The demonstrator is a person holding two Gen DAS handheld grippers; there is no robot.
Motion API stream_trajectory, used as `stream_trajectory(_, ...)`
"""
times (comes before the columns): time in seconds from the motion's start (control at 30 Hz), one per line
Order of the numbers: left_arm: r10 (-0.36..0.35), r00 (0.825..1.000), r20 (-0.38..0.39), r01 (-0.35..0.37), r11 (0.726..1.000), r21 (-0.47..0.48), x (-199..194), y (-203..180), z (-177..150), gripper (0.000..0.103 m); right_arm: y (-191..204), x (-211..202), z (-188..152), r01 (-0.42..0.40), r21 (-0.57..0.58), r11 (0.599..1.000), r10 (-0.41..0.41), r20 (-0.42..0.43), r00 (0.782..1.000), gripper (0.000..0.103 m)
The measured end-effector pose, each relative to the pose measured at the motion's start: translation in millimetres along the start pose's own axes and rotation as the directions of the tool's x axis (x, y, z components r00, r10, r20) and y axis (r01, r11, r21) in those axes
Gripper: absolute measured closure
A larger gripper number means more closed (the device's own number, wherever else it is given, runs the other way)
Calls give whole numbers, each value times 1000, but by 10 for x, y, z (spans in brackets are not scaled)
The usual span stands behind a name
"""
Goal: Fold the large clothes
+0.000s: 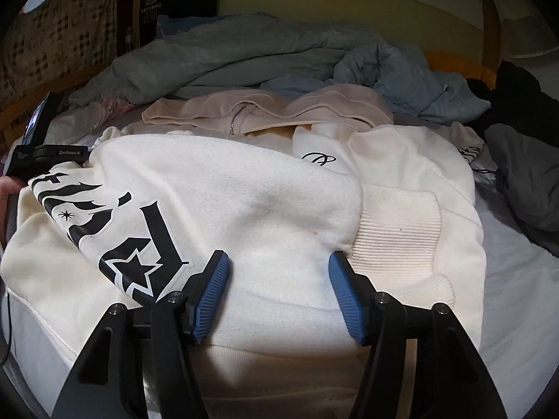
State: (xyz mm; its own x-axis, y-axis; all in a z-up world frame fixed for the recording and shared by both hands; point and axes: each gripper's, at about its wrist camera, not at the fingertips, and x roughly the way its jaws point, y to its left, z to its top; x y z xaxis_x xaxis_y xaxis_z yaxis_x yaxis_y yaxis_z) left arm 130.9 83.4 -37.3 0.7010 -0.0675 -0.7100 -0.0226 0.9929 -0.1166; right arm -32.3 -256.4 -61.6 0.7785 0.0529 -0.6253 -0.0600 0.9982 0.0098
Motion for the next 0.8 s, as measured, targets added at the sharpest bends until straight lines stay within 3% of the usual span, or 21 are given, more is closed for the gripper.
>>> stream_trajectory(0.07,21,996,87,-26,998,63,-332,-100,0,45,-40,-87,-2,-12,21,1000,12,22,1000,41)
stream_trajectory(0.13,12,979,204,-38,991,126,-727,-249,-20,39,-72,-194,12,-1,30,1000,0,47,999,41)
stream_trajectory(0.23,-125,955,268,68,975,212,-1124,-509,-73,41,-111,-311,53,-1,48,999,-3,72,997,41)
stream_trajectory(0.27,-174,952,252,109,962,250,-1183,-603,-104,54,-112,-330,71,-2,49,999,-1,73,997,41)
stream_trajectory(0.33,-224,952,209,152,937,313,-1233,-814,-240,61,-106,-368,87,9,49,999,-13,78,997,41)
stream_trajectory(0.4,-238,952,192,166,930,329,-1206,-947,-430,61,-108,-369,85,2,54,999,-6,70,998,38)
stream_trajectory(0.5,-242,966,92,200,924,327,-942,-1086,-680,61,-122,-237,41,-11,73,997,10,16,1000,36)
stream_trajectory(0.6,-163,986,-16,160,938,309,-540,-1161,-894,60,-204,-45,-63,-13,102,995,14,-5,1000,35)
stream_trajectory(0.8,-167,986,-3,162,950,267,-462,-1151,-860,60,-197,-14,-98,0,106,994,-2,19,1000,34)
